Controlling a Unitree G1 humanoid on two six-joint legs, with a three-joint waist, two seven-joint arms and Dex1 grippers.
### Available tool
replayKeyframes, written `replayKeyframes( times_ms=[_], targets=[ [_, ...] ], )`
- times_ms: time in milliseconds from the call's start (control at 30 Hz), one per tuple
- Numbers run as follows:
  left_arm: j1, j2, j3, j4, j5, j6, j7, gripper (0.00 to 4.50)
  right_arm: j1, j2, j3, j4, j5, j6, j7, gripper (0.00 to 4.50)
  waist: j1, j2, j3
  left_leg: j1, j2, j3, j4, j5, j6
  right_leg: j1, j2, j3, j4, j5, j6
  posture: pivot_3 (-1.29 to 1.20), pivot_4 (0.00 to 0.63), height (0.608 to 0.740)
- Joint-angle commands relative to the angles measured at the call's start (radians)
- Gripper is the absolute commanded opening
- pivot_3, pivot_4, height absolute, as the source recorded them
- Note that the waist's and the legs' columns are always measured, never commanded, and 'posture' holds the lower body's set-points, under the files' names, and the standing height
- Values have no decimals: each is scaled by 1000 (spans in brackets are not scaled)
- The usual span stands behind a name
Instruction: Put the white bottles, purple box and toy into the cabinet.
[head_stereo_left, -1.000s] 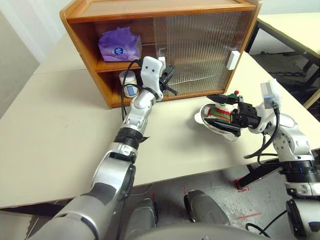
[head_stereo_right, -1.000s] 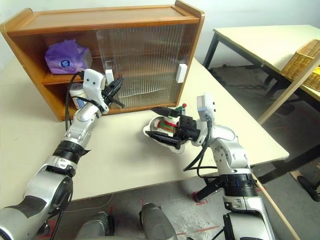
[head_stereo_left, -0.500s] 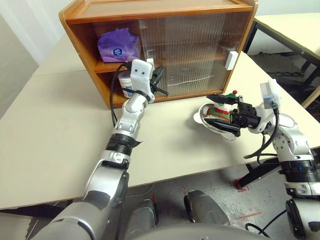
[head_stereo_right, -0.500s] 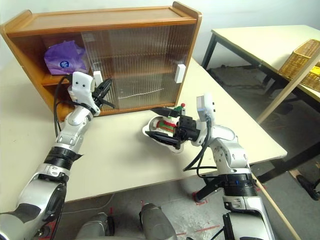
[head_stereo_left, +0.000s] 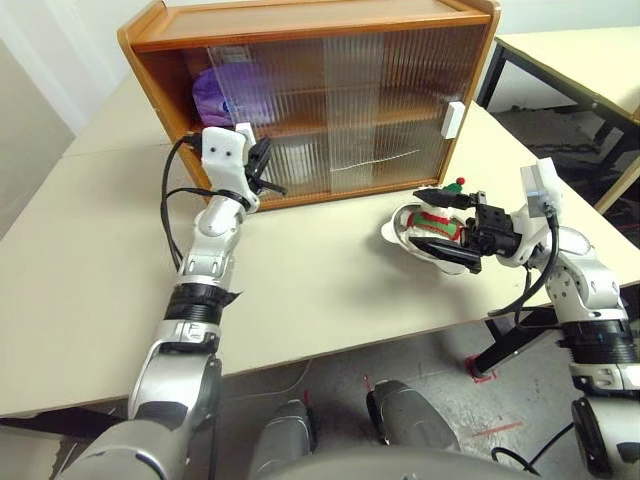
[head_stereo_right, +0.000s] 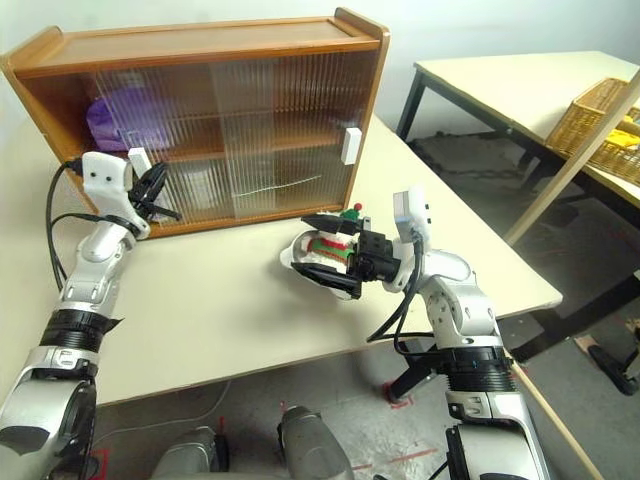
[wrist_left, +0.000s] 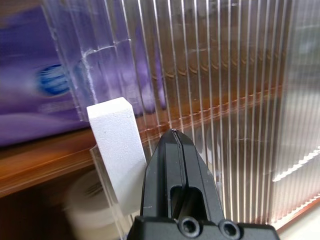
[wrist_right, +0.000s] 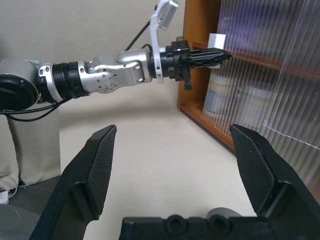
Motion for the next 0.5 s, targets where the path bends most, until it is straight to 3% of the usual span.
replayKeyframes(
  times_ms=[33, 167, 500],
  targets=[
    [39, 20, 40, -36, -9, 39, 17, 11, -4, -4, 2, 7, -5, -2, 9, 4500, 3, 0, 0, -1, 0, -1, 0, 0, 0, 0, 0, 1, -1, 0, 0, -204, 55, 740],
    [72, 37, 68, -72, -11, 58, 25, 11, -10, 2, 6, 15, -8, -5, 13, 4500, 6, 0, 0, -4, -1, -3, -1, -1, -1, -5, 0, 15, -1, 0, -1, -198, 55, 740],
    [126, 89, 123, -134, -30, 90, 45, 11, -20, 4, 6, 28, -10, -9, 20, 4500, 6, 0, 0, 0, -7, -3, -8, 0, 0, -7, 5, 16, 1, 3, -5, -191, 50, 740]
  ],
)
